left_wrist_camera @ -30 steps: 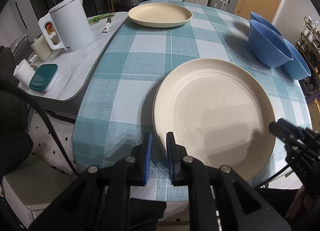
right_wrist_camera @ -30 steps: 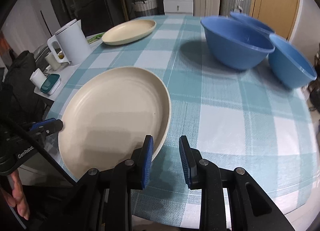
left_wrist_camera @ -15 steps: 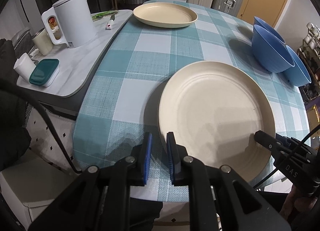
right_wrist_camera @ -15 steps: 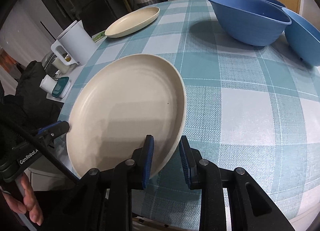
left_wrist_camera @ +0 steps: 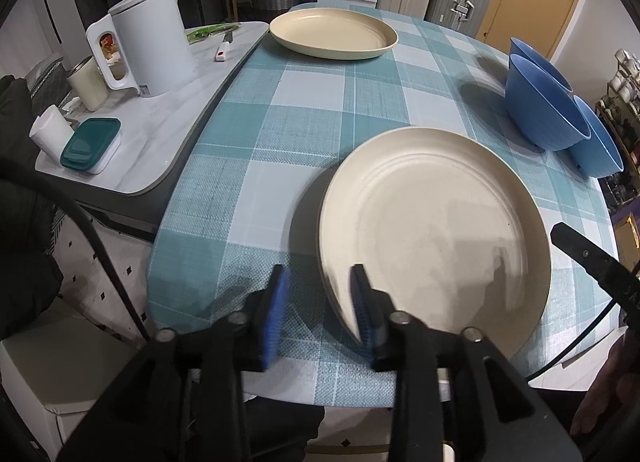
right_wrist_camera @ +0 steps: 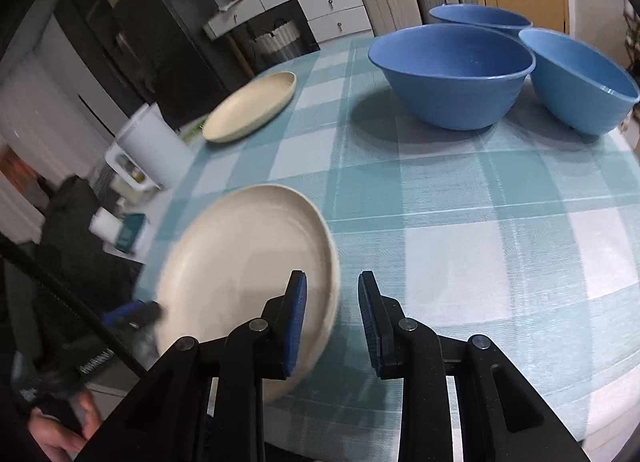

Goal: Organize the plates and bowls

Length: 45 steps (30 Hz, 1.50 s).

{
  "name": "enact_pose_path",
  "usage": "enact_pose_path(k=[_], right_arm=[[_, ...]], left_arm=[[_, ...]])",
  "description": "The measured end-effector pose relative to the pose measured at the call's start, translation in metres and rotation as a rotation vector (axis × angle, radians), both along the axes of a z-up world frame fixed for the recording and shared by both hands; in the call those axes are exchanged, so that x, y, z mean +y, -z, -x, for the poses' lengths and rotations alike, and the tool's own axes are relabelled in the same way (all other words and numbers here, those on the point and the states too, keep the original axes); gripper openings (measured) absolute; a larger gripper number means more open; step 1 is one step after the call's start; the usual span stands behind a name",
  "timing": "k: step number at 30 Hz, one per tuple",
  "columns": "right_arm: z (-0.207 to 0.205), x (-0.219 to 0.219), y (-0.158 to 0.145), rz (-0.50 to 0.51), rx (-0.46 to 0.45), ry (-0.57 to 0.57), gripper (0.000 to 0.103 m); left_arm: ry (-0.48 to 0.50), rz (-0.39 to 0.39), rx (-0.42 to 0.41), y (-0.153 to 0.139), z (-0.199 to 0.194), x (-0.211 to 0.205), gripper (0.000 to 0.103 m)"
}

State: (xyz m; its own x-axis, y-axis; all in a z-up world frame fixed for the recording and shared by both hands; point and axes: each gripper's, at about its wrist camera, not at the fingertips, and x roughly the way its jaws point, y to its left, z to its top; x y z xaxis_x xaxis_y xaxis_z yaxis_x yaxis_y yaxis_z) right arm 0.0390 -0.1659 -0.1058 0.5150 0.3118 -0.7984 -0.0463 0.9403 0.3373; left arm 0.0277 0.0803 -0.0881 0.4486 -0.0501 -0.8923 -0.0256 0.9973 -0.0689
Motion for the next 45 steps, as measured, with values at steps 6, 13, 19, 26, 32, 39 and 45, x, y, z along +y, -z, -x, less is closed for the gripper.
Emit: enact_pose_path(k=[6,13,19,26,32,39,45], right_arm=[[-0.007,0.0,0.014,-0.095,0.079,-0.001,0.027],[-0.007,0.0,0.013,-0.101,0.066,0.001,0.027],[-0.005,-0.003,0.008,-0.122,0.049,0.012,0.027],[-0.005,0.0,0.01,-0.104,0.063,0.002,0.028],[-0.008,0.011,0.024,-0.045,0.108,-0.019,0.029],[-0.001,0.008,-0.001,-0.01,-0.028,-0.005,0.029],[-0.007,0.021,0.013,0.118,0.025,-0.022,0.029]], left_arm=[[-0.016,0.041,0.015,0.005,-0.001,0.004,0.044],[-0.015,0.046,0.026,0.007,-0.003,0.002,0.044],[-0.016,0.051,0.036,0.009,-0.004,0.003,0.044],[-0.007,0.041,0.048,0.012,-0.004,0.0,0.044],[-0.014,0.046,0.054,0.014,-0.004,0.0,0.044],[-0.027,0.065,0.07,0.019,-0.007,0.003,0.044],[-0.027,0.069,0.078,0.021,-0.008,0.002,0.044]])
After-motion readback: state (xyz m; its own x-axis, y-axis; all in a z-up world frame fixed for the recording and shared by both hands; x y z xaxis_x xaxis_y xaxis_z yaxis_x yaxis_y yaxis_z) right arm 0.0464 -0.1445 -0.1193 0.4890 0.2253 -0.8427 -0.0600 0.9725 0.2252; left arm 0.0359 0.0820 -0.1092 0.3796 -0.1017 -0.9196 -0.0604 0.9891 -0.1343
